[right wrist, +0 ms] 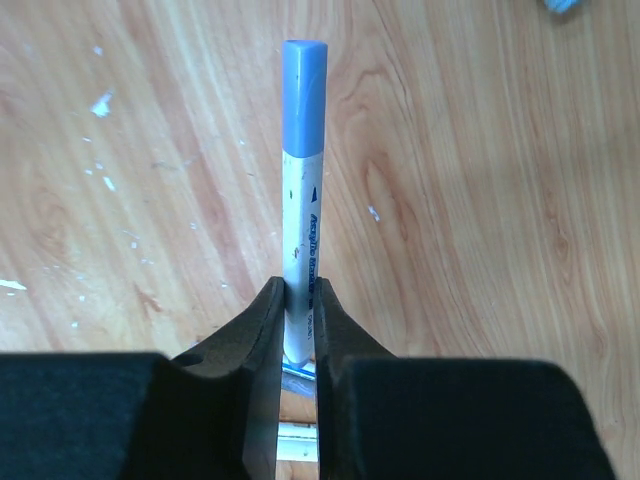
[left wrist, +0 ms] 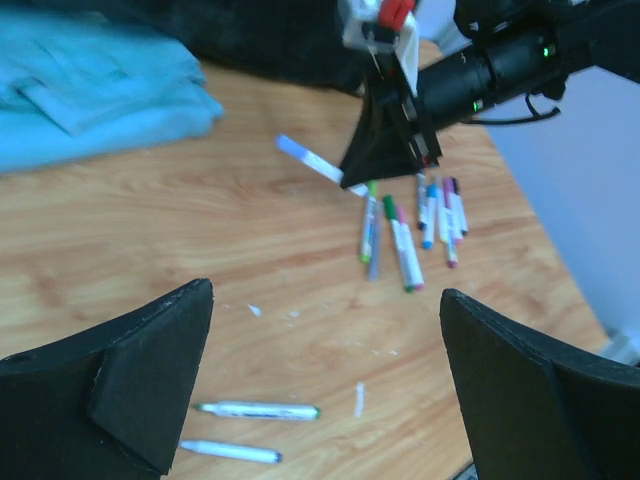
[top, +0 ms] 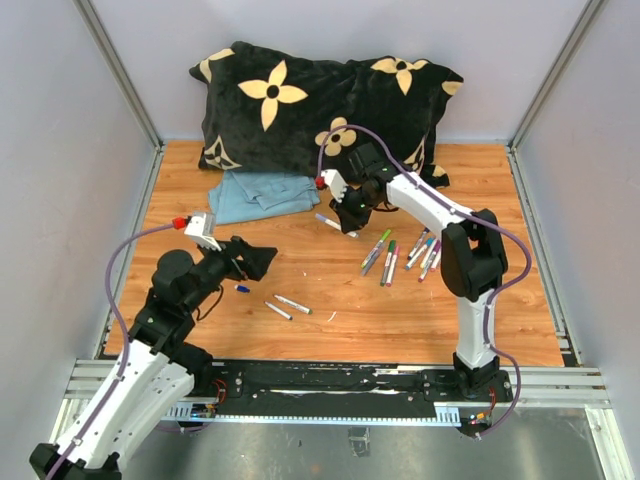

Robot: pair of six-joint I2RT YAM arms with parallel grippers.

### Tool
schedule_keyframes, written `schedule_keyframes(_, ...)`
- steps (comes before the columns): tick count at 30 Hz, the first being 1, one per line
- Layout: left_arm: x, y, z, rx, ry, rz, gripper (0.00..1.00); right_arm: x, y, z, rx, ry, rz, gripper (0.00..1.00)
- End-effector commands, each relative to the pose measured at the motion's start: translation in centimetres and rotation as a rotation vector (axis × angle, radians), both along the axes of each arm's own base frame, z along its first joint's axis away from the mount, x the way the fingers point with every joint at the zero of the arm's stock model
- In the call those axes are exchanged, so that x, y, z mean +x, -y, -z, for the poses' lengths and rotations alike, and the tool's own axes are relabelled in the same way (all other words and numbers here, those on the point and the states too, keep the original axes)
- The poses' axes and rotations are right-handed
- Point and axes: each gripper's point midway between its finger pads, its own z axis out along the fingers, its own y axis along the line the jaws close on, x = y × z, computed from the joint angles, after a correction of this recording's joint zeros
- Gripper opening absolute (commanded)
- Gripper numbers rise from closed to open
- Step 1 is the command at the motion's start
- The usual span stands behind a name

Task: Open the pen caps
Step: Pick up the pen from the center of the board, then open the pen cap from the pen.

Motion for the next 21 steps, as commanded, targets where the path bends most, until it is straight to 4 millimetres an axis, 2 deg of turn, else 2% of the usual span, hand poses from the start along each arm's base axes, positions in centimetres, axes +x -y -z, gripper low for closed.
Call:
schedule_keyframes(1,-1.2,3.8,0.6,-0.295,-0.062,0.158,0.99,-1.5,-0.7,-2.3,0.135,-0.067,0.005,0.01)
schedule_keyframes(2,-1.3,4.4,1.1,-0.343,-0.078,0.180,0.99,-2.0,-0.9,-2.3,0.156,-0.091,-0.001,0.01)
schedule_keyframes(3,-1.4,4.9,1.1,-0.389,-0.077,0.206,0.99,-2.4,-1.0,-3.7,0.187,-0.081,-0.008,0.01)
schedule_keyframes(4,-1.4,5.3,1.7,-0.415,-0.096,0.220,0.99,-2.9,-1.0,-4.2,0.208,-0.093,-0.010,0.01)
schedule_keyframes(7,-0.6,6.1,2.1,-0.417,-0.106,0.214,0.99,-4.6,-1.3,-5.8,0.281,-0.132,-0.033,0.01)
schedule_keyframes(14,1.1,8.4,0.8,-0.473,-0.025,0.217,0.98,-9.2,-1.9,-8.9,0.456,-0.190,-0.093,0.01)
schedule_keyframes(16,2.0,8.7,0.3,-0.493,-0.014,0.199,0.98,-10.2,-2.1,-10.1,0.510,-0.189,-0.110,0.01)
schedule_keyframes(21,3.7,9.5,-1.4,-0.527,0.017,0.168,0.94,-11.8,-2.4,-11.1,0.586,-0.238,-0.139,0.01)
